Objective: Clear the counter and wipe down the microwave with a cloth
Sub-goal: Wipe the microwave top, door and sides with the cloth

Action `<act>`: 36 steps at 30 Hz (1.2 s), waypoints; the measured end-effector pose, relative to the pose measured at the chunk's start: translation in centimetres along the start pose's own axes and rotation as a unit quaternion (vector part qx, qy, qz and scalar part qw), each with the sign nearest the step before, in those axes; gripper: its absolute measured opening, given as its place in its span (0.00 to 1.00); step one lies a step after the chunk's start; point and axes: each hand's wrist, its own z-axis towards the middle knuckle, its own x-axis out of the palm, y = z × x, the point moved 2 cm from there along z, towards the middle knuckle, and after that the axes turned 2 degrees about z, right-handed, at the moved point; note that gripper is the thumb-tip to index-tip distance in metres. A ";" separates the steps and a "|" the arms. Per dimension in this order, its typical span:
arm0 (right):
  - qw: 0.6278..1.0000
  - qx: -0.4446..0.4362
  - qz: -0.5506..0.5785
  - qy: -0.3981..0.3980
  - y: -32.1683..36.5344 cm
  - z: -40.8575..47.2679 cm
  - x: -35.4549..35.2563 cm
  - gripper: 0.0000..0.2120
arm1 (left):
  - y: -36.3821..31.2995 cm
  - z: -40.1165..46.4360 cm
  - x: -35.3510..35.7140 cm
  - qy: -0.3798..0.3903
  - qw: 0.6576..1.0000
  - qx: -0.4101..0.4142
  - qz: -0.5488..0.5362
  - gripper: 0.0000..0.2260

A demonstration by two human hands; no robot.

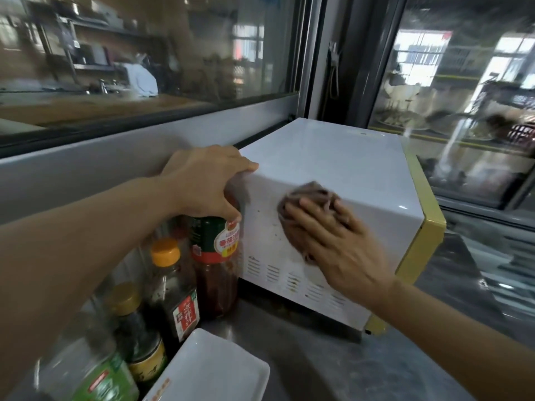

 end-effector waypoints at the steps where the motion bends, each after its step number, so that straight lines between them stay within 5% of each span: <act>1: 1.000 0.023 0.006 -0.016 -0.1 1.2 -0.2 0.27 | 0.1 0.1 0.1 -0.001 1.000 0.000 0.000 0.39; 4: 0.999 0.037 -0.007 -0.019 1.5 2.0 1.0 0.27 | 0.3 0.1 0.4 -0.008 1.000 0.000 -0.007 0.40; 10: 0.979 -0.156 -0.070 0.116 3.8 -0.7 2.6 0.24 | 0.4 0.2 0.0 0.011 1.000 0.003 -0.005 0.41; 16: 0.999 -0.029 -0.002 -0.030 0.9 6.1 0.0 0.25 | 0.6 0.4 -0.2 0.012 1.000 0.016 -0.009 0.41; 21: 0.998 -0.038 -0.037 -0.016 2.5 6.5 1.5 0.24 | 0.8 0.4 0.0 0.003 1.000 0.013 -0.022 0.41; 26: 0.984 -0.146 -0.070 0.070 4.1 4.2 2.0 0.21 | 0.7 0.1 -0.2 0.007 0.999 -0.014 -0.045 0.45; 32: 0.998 -0.053 -0.005 -0.043 2.2 7.6 0.1 0.22 | 0.7 0.1 -0.2 0.005 0.999 -0.005 -0.054 0.44; 36: 0.998 -0.037 -0.029 -0.029 2.7 8.2 0.8 0.24 | 0.9 0.2 0.0 -0.001 0.999 0.000 -0.053 0.44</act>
